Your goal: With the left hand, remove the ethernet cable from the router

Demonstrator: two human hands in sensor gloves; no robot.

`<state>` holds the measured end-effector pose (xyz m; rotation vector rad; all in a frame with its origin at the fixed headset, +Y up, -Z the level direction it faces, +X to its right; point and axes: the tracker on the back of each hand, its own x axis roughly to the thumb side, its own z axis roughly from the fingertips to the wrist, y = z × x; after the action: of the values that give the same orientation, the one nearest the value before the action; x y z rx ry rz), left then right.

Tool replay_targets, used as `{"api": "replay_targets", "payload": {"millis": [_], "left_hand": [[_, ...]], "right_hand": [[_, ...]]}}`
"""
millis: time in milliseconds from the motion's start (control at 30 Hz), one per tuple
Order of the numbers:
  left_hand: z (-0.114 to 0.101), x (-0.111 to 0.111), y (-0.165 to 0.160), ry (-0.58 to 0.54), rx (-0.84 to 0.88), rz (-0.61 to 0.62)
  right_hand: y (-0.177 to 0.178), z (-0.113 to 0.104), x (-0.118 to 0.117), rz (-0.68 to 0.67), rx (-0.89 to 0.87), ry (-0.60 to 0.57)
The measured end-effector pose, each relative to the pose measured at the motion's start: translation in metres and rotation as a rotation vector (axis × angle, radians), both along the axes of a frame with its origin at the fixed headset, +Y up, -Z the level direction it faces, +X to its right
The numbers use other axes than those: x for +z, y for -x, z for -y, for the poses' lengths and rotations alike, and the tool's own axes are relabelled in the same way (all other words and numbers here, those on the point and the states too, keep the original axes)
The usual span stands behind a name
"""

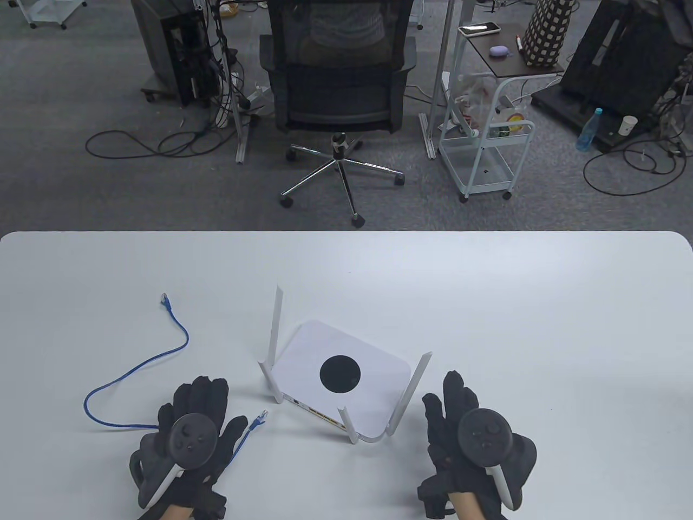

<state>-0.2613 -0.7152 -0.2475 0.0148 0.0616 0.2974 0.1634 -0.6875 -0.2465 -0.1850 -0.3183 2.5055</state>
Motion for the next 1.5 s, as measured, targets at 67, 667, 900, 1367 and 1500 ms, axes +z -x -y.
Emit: {"api": "replay_targets", "payload": {"millis": [67, 667, 900, 1367, 1500], "left_hand": [[0.0, 0.0, 0.0, -0.001, 0.002, -0.001], [0.005, -0.001, -0.001, 0.017, -0.014, -0.005], [0.005, -0.001, -0.004, 0.01, -0.027, 0.007], [0.006, -0.001, -0.004, 0.0, -0.032, 0.017], [0.006, -0.001, -0.003, 0.0, -0.027, 0.016]], "right_hand": [[-0.006, 0.0, 0.002, -0.055, 0.014, -0.018], [0.012, 0.032, 0.002, -0.221, 0.308, 0.026], [0.012, 0.036, 0.0, -0.225, 0.314, 0.042], [0.013, 0.036, 0.001, -0.219, 0.332, 0.043], [0.013, 0.036, 0.001, -0.22, 0.334, 0.046]]}}
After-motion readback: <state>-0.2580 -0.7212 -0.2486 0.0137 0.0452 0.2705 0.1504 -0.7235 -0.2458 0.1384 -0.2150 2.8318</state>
